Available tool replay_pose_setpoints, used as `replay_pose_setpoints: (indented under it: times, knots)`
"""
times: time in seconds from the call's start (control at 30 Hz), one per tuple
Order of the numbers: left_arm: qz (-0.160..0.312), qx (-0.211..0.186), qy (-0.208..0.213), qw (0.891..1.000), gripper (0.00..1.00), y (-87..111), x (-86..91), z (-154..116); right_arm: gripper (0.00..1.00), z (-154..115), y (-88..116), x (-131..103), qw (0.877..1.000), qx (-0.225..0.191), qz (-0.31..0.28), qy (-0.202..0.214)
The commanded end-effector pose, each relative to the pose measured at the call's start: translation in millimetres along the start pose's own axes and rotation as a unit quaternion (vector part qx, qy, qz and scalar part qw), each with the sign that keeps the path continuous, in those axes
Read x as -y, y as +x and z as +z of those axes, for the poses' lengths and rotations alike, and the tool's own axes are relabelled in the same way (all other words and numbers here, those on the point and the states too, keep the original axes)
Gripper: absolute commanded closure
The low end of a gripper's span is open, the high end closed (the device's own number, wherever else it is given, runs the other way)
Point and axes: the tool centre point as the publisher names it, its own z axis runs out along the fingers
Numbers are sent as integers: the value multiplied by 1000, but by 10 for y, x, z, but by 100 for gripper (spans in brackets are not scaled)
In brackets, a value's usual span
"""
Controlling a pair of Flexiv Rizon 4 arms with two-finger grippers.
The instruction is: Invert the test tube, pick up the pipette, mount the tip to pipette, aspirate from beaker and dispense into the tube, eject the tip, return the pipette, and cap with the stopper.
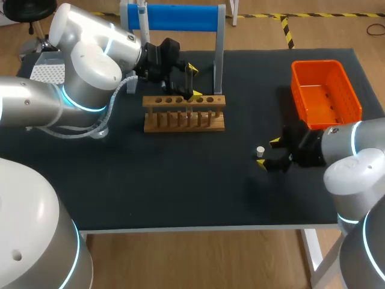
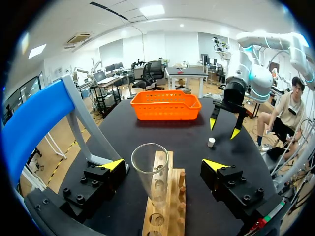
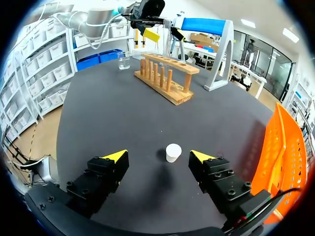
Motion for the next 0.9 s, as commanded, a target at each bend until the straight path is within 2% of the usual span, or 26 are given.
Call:
replay_pose_setpoints:
  times: [0.03,0.5,0.8,0.9]
  knots:
    - [0,-2,0,1000,0,-16,0,2,21,110,-31,-6,1000,2,0,5]
    - [0,-2,0,1000,0,-16,0,2,30,248,-123,3,1000,5,5,6]
    - [0,-2,0,1000,0,-16,0,2,42,305,-157,6,1000,7,8,6]
    - [0,-2,0,1000,0,-16,0,2,42,320,-158,0,1000,6,8,6]
